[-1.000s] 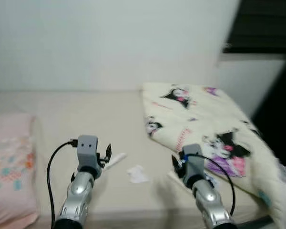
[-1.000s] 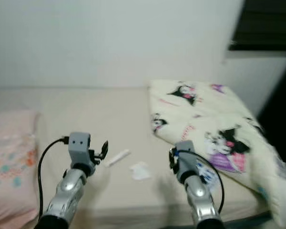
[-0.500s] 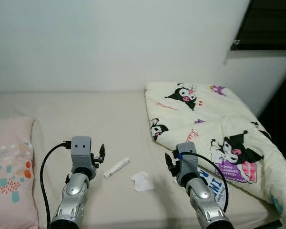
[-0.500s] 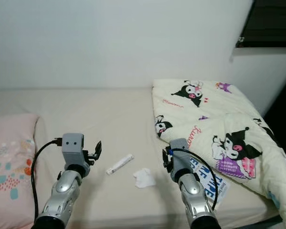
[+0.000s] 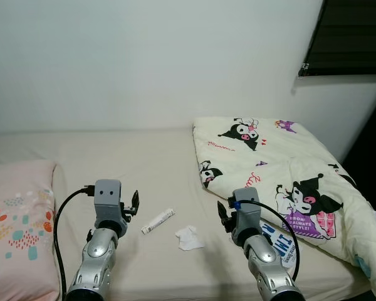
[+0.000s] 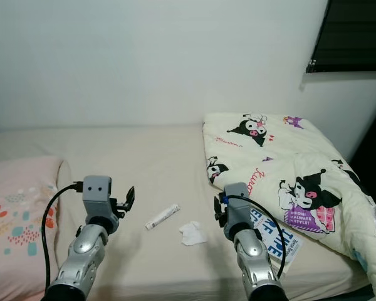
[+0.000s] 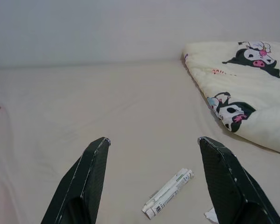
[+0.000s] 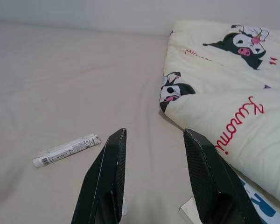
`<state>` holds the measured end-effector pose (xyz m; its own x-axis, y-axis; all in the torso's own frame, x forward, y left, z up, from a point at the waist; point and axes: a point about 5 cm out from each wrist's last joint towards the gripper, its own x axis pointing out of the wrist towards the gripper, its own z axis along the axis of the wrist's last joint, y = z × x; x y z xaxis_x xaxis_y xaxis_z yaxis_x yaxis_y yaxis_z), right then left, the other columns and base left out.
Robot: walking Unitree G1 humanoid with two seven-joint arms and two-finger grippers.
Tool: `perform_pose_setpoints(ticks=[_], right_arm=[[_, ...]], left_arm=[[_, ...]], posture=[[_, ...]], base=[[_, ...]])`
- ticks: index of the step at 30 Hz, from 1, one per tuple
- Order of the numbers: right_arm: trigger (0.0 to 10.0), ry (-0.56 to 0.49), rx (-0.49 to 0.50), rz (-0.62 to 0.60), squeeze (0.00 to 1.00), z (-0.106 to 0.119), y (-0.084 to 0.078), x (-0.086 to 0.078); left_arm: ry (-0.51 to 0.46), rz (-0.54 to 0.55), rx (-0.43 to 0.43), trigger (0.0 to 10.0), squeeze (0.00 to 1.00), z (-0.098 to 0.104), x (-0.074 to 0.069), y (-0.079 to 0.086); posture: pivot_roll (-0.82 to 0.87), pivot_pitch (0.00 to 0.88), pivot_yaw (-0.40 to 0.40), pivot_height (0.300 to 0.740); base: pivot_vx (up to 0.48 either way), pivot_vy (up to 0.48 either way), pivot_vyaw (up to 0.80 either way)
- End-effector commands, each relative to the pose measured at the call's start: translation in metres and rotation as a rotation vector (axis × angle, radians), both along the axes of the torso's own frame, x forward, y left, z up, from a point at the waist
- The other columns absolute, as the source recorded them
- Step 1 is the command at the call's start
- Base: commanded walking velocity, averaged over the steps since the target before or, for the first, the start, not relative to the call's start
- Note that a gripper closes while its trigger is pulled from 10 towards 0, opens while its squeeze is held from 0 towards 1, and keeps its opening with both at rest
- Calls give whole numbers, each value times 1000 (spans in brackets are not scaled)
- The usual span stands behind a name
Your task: Clean up the room
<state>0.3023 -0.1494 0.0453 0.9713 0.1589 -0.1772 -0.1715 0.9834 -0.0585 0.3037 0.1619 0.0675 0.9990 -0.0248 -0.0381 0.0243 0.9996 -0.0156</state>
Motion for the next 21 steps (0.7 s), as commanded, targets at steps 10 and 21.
perform_pose_setpoints(ticks=[10, 21], right_arm=[[10000, -6, 10, -12, 0, 1, -3, -1], [10000, -7, 6, 0, 0, 2, -3, 1]], left_arm=[[25, -10, 8, 10000, 0, -3, 1, -3], [29, 0, 10, 10000, 0, -3, 0, -2]], posture=[[-29, 0, -2, 673], [-26, 0, -8, 624]], base=[[0, 0, 0], [0, 0, 0]])
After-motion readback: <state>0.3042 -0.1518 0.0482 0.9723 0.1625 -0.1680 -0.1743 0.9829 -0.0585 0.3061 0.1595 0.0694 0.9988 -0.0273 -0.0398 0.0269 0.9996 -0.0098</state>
